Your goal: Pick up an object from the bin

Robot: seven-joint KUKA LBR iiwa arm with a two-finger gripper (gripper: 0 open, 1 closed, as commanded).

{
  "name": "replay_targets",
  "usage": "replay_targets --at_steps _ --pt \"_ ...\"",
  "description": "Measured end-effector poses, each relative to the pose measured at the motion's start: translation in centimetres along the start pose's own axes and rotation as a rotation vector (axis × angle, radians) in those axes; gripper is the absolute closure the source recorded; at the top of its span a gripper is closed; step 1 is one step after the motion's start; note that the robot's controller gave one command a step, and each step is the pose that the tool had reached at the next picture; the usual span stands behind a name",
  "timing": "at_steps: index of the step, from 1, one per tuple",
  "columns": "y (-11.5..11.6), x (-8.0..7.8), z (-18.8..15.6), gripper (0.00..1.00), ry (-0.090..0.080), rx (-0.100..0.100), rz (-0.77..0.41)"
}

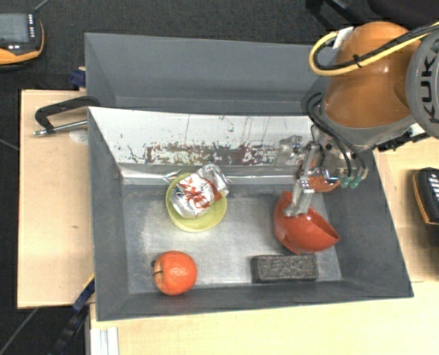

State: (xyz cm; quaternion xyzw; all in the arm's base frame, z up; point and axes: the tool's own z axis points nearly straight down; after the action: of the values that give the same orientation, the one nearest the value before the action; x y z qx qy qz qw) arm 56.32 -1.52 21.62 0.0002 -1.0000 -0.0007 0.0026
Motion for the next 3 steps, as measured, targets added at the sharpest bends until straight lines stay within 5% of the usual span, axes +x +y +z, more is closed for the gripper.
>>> replay_targets --at_steps 1,2,3 --pt "-3.4 -3.9 14.2 0.0 0.001 -0.014 -0.303" --pt "-3.8 -4.0 13.9 1.0 -0.001 -0.008 -0.301" --pt "-5.9 -3.6 8.0 1.0 -0.012 -0.007 -0.172"
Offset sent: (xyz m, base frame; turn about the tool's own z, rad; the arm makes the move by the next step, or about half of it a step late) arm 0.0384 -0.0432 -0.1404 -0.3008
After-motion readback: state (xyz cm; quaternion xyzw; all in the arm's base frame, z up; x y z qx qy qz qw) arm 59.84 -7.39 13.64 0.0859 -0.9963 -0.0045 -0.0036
